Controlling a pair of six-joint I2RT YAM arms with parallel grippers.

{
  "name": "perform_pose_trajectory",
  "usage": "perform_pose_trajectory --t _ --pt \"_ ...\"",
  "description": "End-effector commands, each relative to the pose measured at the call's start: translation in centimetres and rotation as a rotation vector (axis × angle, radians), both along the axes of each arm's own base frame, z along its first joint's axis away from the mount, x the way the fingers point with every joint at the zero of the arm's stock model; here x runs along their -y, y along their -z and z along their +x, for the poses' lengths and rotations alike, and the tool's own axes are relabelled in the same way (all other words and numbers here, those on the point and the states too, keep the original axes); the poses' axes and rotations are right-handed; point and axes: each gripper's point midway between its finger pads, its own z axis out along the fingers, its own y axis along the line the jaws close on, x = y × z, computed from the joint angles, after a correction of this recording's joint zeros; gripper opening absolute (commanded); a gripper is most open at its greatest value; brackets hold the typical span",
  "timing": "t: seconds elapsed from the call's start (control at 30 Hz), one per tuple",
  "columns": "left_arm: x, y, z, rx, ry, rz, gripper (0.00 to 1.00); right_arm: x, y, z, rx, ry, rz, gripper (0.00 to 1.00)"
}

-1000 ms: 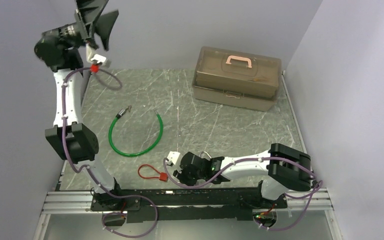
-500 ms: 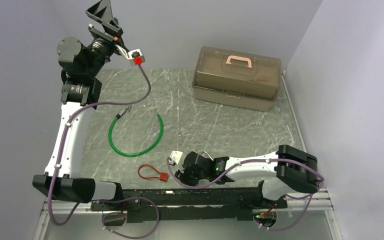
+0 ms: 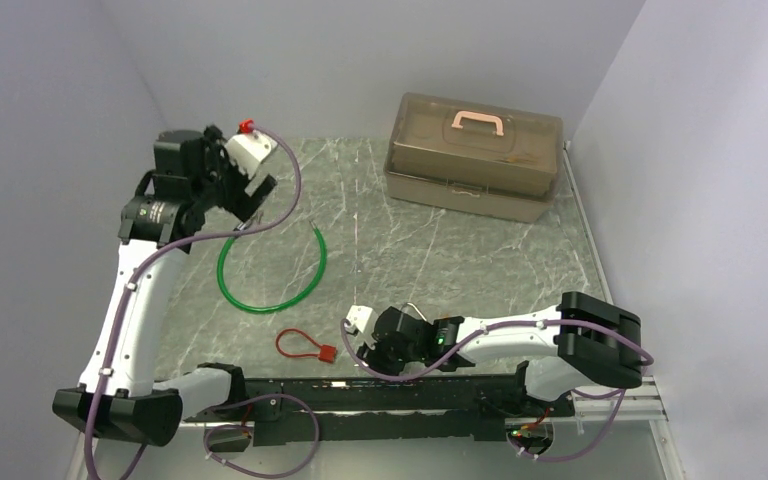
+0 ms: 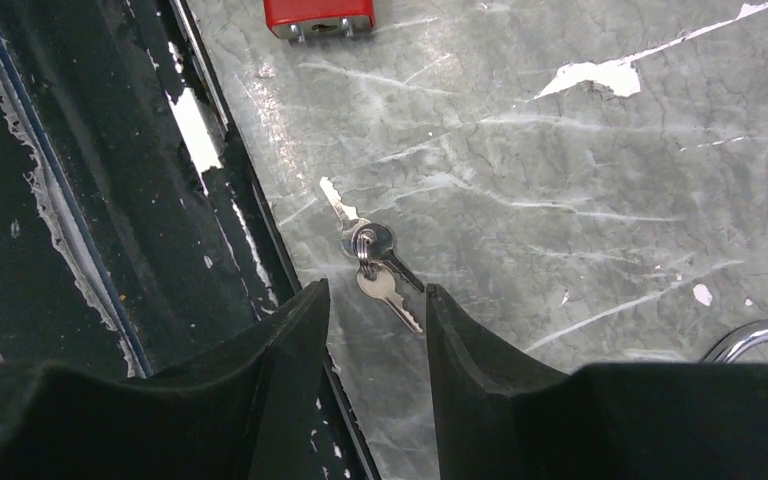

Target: Unlock with the key

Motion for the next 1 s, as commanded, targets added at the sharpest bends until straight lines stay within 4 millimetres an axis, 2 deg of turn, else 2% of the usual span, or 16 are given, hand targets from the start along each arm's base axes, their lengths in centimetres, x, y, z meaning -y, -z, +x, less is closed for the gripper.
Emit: perform_pose_trajectory --t 0.0,0.13,0.33,0.47,0.6,0.63,0.7,0.83,0.97 --pt "2.2 3.1 -4.4 -0.166 -0.049 -0.308 0.99 -1.5 -1.0 0.9 0.036 0.018 0.061 0.42" --pt "3.5 6.1 -6.0 -0.283 -0.046 -0.402 1.0 -1.9 -1.2 1.6 0.062 0.041 0.067 0.41" --pt "3.8 10.5 -7.5 -0.427 -0.054 -0.395 1.0 -2.2 -0.6 1.7 0.064 0.033 0.056 0.38" --pt "4.5 11.5 -8.6 -0.457 -0.024 -0.429 0.99 -1.9 -0.2 1.4 0.052 0.026 0.05 0.27" --pt "5.5 12.3 -9.1 -0.481 0.005 -0.482 0.98 -1.4 -0.2 1.2 0.055 0.025 0.059 0.04" --pt "5.8 12.5 -9.2 -0.501 0.016 -0.49 0.96 -1.2 -0.2 1.2 0.059 0.025 0.062 0.0" --pt "6.5 13.0 -9.5 -0.545 0.041 -0.513 0.88 -1.1 -0.5 1.3 0.065 0.034 0.083 0.0" --pt "8.2 14.0 -9.8 -0.602 0.099 -0.55 0.81 -1.6 -2.7 1.7 0.086 0.05 0.175 0.0" --pt "10.7 15.3 -10.9 -0.662 0.201 -0.557 0.81 -2.2 -6.7 2.4 0.125 0.062 0.264 0.0"
